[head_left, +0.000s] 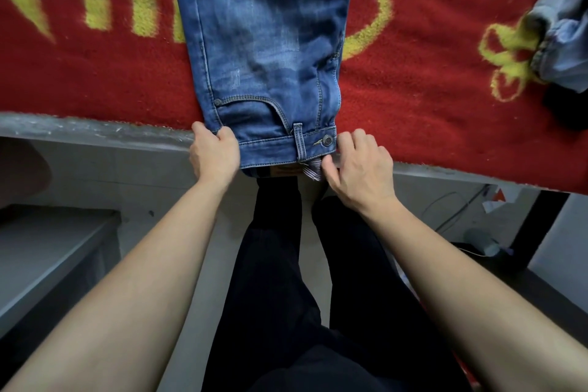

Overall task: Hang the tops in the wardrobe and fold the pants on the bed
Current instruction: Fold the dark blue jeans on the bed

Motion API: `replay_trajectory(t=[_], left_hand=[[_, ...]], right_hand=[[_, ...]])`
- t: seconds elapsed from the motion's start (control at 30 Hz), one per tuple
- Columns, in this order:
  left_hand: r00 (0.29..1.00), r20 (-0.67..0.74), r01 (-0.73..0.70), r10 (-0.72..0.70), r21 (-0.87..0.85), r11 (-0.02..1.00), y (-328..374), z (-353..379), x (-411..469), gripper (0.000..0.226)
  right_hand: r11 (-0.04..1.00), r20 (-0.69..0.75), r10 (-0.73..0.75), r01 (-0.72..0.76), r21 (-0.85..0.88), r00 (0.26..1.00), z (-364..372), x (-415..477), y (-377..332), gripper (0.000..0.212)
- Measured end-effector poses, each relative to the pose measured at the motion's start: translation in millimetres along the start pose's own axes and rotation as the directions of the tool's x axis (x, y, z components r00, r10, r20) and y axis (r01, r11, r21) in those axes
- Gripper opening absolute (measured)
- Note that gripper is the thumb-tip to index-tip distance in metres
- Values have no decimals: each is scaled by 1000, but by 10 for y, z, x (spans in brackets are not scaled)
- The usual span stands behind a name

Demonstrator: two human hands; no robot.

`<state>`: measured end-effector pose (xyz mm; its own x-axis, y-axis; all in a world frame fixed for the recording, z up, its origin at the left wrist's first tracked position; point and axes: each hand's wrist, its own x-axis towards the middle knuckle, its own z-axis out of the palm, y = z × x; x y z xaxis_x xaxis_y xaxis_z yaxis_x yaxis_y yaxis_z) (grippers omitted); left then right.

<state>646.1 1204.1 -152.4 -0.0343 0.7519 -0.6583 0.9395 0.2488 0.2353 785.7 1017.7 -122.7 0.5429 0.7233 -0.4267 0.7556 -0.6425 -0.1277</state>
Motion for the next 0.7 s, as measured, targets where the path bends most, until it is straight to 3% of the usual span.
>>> replay_trajectory(t=[0.1,0.2,0.3,0.33,0.4,0.47,0.53,0.6,0.67,0.7], left_hand=[[1000,-10,3,-3,15,1000,12,7,-5,32],[1000,-11,13,-12,19,1000,21,2,-24,33],[1000,4,19,-19,11,1000,41,1,-30,32],[1000,12,16,-16,17,1000,45,3,-35,31],[999,50,0,-3,70,998,32,-2,-63,31],[993,116,2,-15,109,994,17,-6,-79,31],[988,141,46,-65,137,990,25,-18,-53,30],[988,109,94,-110,143,985,86,-30,-58,29],[997,0,74,-74,50,996,177,-48,-121,34],[996,-89,-4,4,-5,1000,231,-69,-155,39]], right_hand=[[994,-26,-110,109,-8,994,-33,50,71,30],[943,-162,-334,330,-53,929,-43,91,120,20],[914,-246,-406,397,-86,880,-9,54,241,16],[919,-201,-393,377,-110,898,27,5,275,15],[933,54,-315,320,-165,948,87,-49,272,19],[944,341,-237,299,-140,910,73,5,244,20],[922,447,-277,367,-126,851,-22,147,258,29],[909,395,-320,397,-127,861,-222,286,307,39],[941,197,-313,331,-66,929,-410,451,396,41],[955,66,-294,295,-10,953,-505,565,420,39]])
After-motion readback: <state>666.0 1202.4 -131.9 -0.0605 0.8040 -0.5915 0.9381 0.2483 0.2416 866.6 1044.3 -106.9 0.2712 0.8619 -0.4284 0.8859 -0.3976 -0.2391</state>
